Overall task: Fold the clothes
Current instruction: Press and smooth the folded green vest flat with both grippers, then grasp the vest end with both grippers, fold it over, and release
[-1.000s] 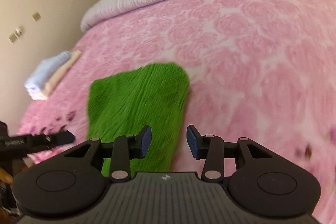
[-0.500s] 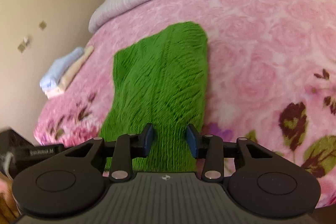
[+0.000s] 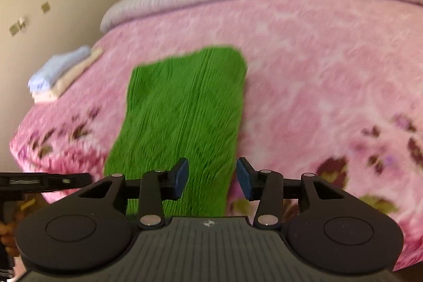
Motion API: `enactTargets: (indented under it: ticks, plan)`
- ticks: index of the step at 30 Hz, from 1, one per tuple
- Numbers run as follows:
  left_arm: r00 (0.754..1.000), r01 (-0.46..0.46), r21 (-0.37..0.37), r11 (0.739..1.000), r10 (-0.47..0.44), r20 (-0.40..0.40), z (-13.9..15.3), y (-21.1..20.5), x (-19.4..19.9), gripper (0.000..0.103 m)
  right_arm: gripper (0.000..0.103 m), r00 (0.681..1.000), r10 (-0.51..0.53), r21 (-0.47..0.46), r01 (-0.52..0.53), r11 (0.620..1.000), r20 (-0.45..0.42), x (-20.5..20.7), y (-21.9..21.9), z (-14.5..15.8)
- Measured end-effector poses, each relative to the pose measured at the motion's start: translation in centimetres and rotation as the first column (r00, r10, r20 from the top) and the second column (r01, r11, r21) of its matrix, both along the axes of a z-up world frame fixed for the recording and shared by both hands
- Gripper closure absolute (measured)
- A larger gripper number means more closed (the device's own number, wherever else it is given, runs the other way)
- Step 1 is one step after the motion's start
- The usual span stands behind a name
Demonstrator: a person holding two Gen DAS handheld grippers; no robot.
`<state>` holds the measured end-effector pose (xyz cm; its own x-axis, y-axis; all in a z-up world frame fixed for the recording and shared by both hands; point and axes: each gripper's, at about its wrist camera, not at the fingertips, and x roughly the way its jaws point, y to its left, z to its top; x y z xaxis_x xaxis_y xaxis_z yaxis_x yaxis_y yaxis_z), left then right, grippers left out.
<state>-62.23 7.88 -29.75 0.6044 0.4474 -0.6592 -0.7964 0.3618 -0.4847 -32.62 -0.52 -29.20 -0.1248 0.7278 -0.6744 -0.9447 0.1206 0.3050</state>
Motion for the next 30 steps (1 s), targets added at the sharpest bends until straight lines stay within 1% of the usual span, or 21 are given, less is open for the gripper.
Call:
enactTargets:
  ticks: [2, 3, 5, 7, 9, 11, 12, 14, 24, 30]
  plan:
    - [1.000, 0.017, 0.048, 0.999, -0.018, 0.000, 1.3, 0.1, 0.8, 0.093, 0.060, 1.000, -0.012, 0.028, 0.013, 1.000, -0.018, 0.4, 0.4, 0.2]
    - [0.999, 0.034, 0.054, 0.998, -0.034, 0.001, 1.4, 0.1, 1.4, 0.093, 0.061, 1.000, -0.019, 0.034, 0.019, 0.999, -0.023, 0.4, 0.6, 0.1]
    - [0.998, 0.065, 0.059, 0.996, -0.064, -0.005, 0.9, 0.1, 2.9, 0.093, 0.069, 0.999, -0.012, 0.046, 0.014, 0.999, -0.042, 0.1, 1.1, -0.2]
    - [0.996, 0.094, 0.071, 0.993, -0.093, -0.014, 0.3, 0.2, 4.6, 0.092, 0.073, 0.998, -0.001, 0.056, 0.004, 0.998, -0.059, -0.2, 1.4, -0.7]
    - [0.993, 0.105, 0.056, 0.993, -0.102, -0.060, -0.8, 0.7, 5.9, 0.092, 0.073, 0.998, 0.010, 0.053, -0.006, 0.999, -0.066, -0.6, 1.8, -1.4]
    - [0.989, 0.107, 0.033, 0.994, -0.103, -0.110, -2.0, 1.0, 6.7, 0.090, 0.074, 0.998, 0.019, 0.006, -0.018, 1.000, -0.056, -1.0, 2.4, -2.7]
    - [0.987, 0.106, 0.025, 0.994, -0.102, -0.122, -2.4, 1.1, 7.0, 0.089, 0.074, 0.998, 0.023, -0.020, -0.024, 1.000, -0.050, -1.2, 2.7, -3.5]
    - [0.988, 0.099, 0.019, 0.995, -0.096, -0.120, -2.4, 1.0, 6.9, 0.089, 0.074, 0.999, 0.026, -0.032, -0.027, 0.999, -0.046, -1.4, 2.8, -4.2]
    - [0.987, 0.100, 0.022, 0.995, -0.096, -0.132, -2.5, 1.1, 7.0, 0.088, 0.076, 0.999, 0.032, -0.044, -0.034, 0.998, -0.041, -1.6, 3.0, -4.6]
    - [0.987, 0.101, 0.013, 0.995, -0.099, -0.129, -2.3, 1.2, 7.0, 0.087, 0.076, 0.998, 0.038, -0.060, -0.041, 0.997, -0.047, -1.4, 3.4, -4.2]
